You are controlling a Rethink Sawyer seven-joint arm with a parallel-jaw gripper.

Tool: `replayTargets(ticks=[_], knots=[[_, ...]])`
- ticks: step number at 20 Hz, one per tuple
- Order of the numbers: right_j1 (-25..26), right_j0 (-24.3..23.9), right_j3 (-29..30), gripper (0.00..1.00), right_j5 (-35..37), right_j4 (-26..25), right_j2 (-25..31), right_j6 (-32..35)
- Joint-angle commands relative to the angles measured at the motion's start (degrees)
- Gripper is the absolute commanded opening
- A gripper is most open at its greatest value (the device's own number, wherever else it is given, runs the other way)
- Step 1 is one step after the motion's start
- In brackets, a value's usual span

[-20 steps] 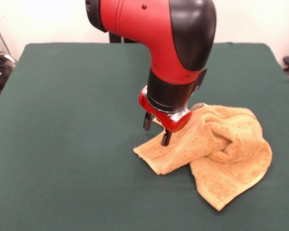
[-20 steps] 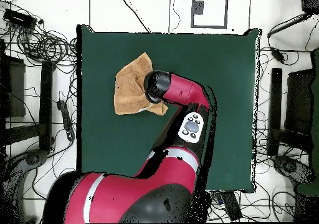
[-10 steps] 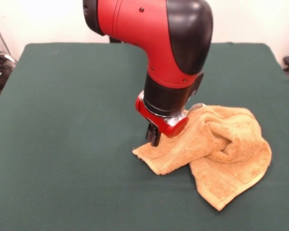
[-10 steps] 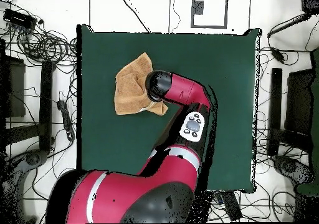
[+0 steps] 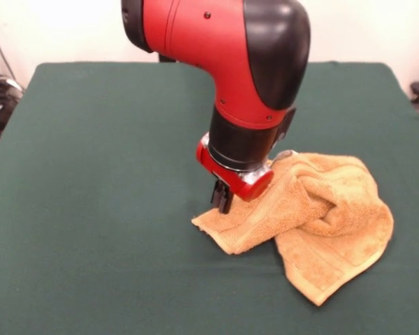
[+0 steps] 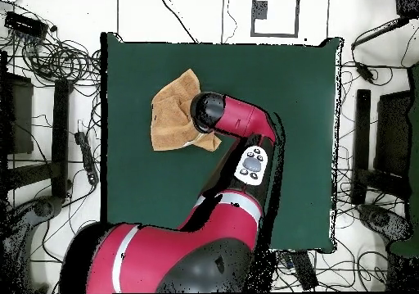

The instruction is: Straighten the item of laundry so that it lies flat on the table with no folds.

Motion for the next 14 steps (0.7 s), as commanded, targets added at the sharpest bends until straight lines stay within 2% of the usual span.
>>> replayTargets(ticks=[1, 3, 4, 5, 14], knots=[[7.87, 0.04, 0.54, 0.00, -4.69, -0.03, 5.20, 9.57], [7.72, -0.40, 0.32, 0.00, -5.66, -1.20, 5.65, 7.27], [7.65, -0.63, 0.21, 1.00, -6.14, -1.78, 5.87, 6.12], [8.28, -0.04, -1.11, 1.00, -5.88, -2.59, 4.08, 6.28], [9.68, -3.37, -2.56, 1.00, -11.97, -2.02, 8.72, 3.40]])
